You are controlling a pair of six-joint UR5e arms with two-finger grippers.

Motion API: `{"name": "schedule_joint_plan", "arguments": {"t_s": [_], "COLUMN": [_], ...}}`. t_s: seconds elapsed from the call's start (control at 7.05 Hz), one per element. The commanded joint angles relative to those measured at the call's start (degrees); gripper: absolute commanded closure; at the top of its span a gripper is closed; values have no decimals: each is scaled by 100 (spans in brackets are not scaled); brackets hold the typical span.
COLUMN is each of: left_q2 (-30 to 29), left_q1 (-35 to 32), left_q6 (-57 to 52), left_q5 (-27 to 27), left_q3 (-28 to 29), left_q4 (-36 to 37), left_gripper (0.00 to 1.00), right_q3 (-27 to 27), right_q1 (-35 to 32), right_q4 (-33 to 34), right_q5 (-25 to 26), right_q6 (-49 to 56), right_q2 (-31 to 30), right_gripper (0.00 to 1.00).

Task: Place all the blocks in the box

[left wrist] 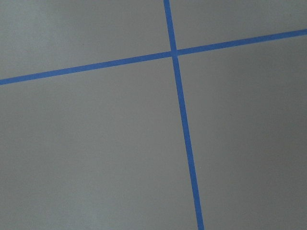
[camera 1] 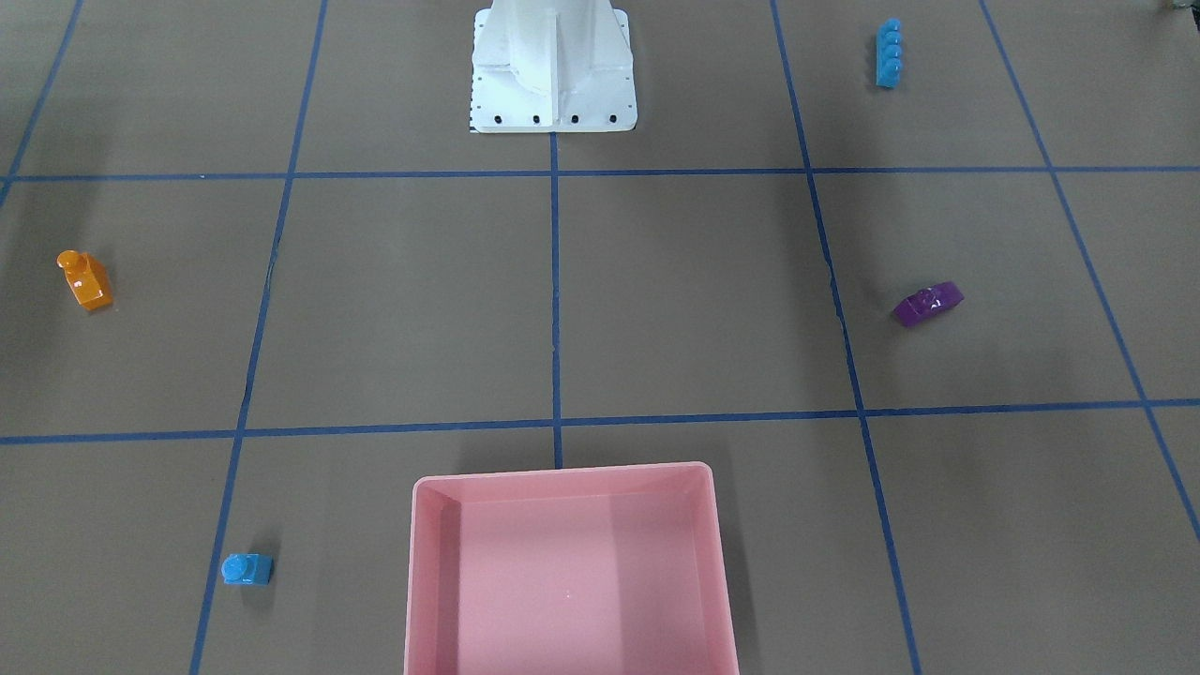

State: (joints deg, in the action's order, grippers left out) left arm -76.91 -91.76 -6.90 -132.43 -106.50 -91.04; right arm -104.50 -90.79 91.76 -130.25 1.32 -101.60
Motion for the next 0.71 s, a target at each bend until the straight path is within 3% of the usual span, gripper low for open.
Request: {"name": "schedule_joint_plan", "arguments": {"t_s": [0.0,0.57], "left_q2": [0,-78], "left_q1": [0,18], "left_q6": [-4,39], "left_q5": [-19,-2], "left_q3": [-11,-213], "left_q4": [-10,-10], "left_gripper": [0,0], "right_q3": [0,-412], "right_q1": [0,9], "right_q4": [-9,18], "right_q5": [-1,-80], "right_q6": [9,17], "right_q2": [0,-18], "right_gripper": [0,0]}}
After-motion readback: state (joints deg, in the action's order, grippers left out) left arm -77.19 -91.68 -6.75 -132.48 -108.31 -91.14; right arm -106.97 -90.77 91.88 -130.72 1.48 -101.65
